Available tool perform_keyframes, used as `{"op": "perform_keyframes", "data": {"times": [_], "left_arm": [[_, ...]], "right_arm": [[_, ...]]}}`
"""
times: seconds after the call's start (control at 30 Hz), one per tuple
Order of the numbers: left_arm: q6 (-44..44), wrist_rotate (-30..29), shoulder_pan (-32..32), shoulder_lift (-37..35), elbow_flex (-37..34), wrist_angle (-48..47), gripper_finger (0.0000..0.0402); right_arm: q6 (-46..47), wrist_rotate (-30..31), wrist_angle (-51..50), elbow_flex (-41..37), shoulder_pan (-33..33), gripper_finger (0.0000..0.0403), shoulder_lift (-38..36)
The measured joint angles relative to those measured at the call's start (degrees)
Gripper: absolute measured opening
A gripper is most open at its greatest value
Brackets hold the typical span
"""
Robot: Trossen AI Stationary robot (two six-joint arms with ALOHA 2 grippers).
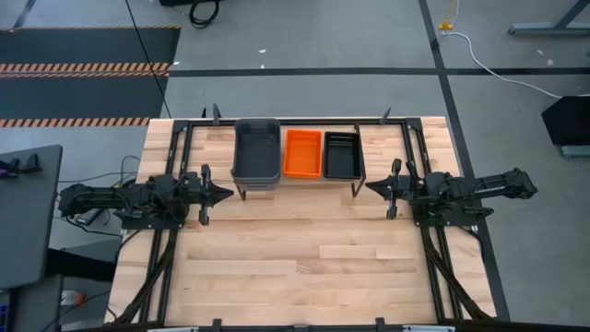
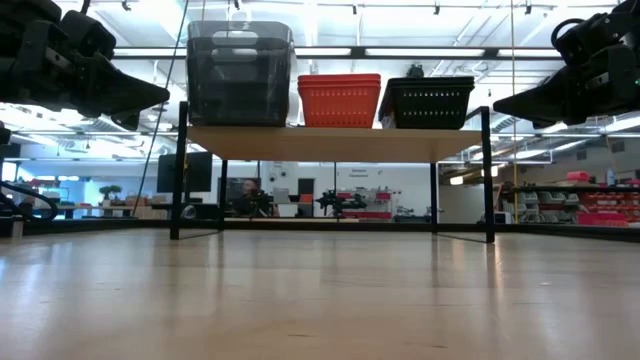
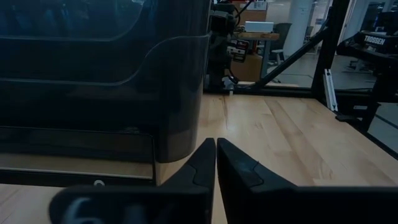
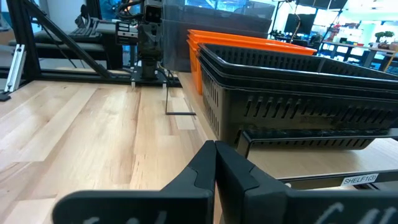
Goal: Stack baskets on shelf by color
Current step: Return to Home Position
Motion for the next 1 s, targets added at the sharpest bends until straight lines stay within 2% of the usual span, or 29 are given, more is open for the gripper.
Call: {"op": "perform_keyframes", "data": {"times": [1.0], "left_arm": [[0.0, 0.0, -0.02, 0.0, 0.0, 0.0, 0.0025]], "right_arm": [[0.01, 0.0, 0.0, 0.0, 0.0, 0.0012, 0.0]]}}
